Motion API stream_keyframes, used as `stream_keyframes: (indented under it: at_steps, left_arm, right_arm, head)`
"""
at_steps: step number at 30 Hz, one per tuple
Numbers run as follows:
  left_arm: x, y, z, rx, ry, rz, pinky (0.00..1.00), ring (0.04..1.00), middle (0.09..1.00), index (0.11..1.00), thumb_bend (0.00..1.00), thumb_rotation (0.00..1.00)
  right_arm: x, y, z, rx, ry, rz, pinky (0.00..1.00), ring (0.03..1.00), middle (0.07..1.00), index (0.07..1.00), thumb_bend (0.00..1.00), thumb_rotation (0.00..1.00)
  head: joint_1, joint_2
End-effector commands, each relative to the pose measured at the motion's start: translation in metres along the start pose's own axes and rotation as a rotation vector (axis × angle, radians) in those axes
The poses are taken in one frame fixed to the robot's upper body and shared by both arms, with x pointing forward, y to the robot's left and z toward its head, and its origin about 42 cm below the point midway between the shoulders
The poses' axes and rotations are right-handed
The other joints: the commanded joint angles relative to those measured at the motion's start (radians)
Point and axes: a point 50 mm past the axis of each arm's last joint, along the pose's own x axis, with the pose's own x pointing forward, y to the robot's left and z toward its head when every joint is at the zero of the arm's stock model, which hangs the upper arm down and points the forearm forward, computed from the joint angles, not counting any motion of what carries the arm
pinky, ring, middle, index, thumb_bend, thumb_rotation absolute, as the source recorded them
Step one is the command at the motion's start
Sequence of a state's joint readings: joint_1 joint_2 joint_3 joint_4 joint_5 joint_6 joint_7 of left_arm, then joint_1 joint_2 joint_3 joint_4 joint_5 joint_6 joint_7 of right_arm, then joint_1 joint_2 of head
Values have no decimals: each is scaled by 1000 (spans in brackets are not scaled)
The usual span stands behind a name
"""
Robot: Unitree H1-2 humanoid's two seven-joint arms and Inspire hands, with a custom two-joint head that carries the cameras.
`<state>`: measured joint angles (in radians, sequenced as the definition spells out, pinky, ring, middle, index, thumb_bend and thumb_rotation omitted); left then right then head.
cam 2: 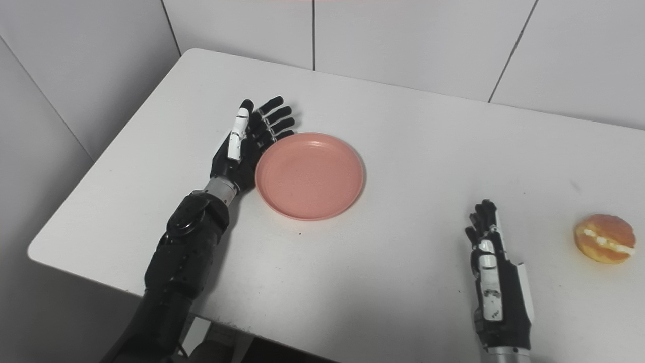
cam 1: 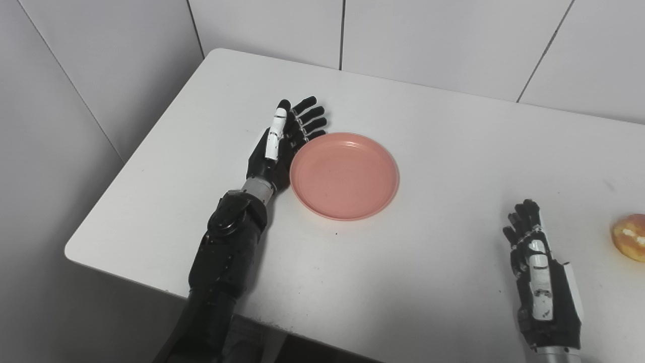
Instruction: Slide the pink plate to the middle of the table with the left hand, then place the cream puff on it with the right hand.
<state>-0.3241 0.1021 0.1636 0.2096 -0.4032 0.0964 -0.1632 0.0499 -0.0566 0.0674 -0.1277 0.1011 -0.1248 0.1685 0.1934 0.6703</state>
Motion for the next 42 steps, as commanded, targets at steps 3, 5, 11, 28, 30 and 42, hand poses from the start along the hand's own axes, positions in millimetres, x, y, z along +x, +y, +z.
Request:
stream_keyframes:
  at_steps: [3, 5, 11, 28, 30, 42]
  left_arm:
    - [0, -15, -5, 2, 6, -36, 810, 824, 831, 817, 448, 1000]
    - [-1, -21, -7, 0, 12, -46, 805, 821, 829, 814, 452, 1000]
    - [-2, -35, -15, -18, 29, -92, 815, 830, 838, 823, 447, 1000]
    - [-7, -65, -22, -28, 61, -166, 822, 835, 842, 824, 435, 1000]
    - [-8, -69, -23, -26, 68, -177, 823, 836, 840, 821, 434, 1000]
    - [-22, -93, -25, -38, 91, -232, 837, 844, 844, 824, 435, 1000]
  right_arm:
    - [-2, 7, -3, 20, 8, -6, 1000, 1000, 1000, 1000, 310, 1000]
    - [-2, 9, -2, 19, 10, -7, 1000, 1000, 1000, 1000, 312, 1000]
    - [-1, 11, -2, 9, 9, -6, 1000, 1000, 1000, 1000, 316, 1000]
    - [3, 21, 0, -6, 7, -13, 1000, 1000, 1000, 1000, 321, 1000]
    - [3, 22, -1, -6, 10, -16, 1000, 1000, 1000, 1000, 330, 1000]
    - [5, 28, 1, -35, 5, -19, 994, 999, 1000, 1000, 355, 1000]
  head:
    - [-10, 3]
    - [-17, 6]
    - [-42, 16]
    - [-141, 41]
    - [-149, 43]
    - [-178, 56]
